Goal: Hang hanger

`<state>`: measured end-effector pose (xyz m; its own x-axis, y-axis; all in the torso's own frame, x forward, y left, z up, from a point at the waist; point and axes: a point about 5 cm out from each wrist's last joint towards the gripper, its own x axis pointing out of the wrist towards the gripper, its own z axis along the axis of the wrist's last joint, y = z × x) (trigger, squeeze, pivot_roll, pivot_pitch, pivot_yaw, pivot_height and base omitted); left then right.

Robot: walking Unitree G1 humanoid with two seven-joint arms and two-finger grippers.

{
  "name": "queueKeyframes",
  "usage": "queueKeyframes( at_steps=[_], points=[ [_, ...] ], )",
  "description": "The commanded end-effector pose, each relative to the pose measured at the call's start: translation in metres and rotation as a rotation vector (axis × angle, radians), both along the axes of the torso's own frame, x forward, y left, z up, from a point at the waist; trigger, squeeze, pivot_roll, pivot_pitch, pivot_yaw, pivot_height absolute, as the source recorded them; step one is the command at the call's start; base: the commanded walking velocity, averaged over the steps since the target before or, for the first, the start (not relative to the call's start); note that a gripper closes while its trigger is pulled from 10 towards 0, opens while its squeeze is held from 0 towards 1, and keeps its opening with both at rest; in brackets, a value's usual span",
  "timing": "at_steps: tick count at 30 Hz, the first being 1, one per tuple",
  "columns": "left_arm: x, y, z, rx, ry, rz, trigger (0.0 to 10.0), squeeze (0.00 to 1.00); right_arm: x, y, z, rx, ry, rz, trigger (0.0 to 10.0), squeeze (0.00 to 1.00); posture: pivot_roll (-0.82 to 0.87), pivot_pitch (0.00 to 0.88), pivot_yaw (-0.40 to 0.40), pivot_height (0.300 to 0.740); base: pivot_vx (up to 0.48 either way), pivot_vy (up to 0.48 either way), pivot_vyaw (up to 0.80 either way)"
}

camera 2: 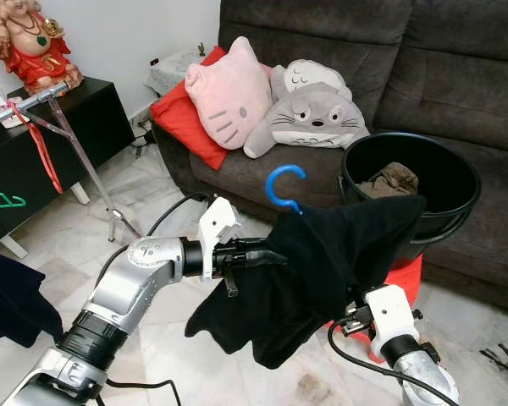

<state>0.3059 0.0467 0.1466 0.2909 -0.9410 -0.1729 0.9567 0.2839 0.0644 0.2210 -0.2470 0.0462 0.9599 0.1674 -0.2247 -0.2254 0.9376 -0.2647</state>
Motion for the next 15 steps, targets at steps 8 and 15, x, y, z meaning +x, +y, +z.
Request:
queueKeyframes(
  at_steps=[8, 15],
  points=[
    [0.013, 0.033, -0.028, 0.302, -0.108, 0.134, 10.0, 0.0, 0.006, -0.004, 0.008, -0.024, -0.028, -0.003, 0.0, 0.0, -0.21, 0.007, 0.068, 0.74, 0.0, 0.0, 0.0],
    [0.018, 0.06, -0.037, 0.422, -0.136, 0.165, 10.0, 0.0, 0.008, -0.006, 0.009, -0.031, -0.027, 0.004, 0.0, 0.0, -0.21, 0.01, 0.067, 0.74, 0.0, 0.0, 0.0]
  ],
)
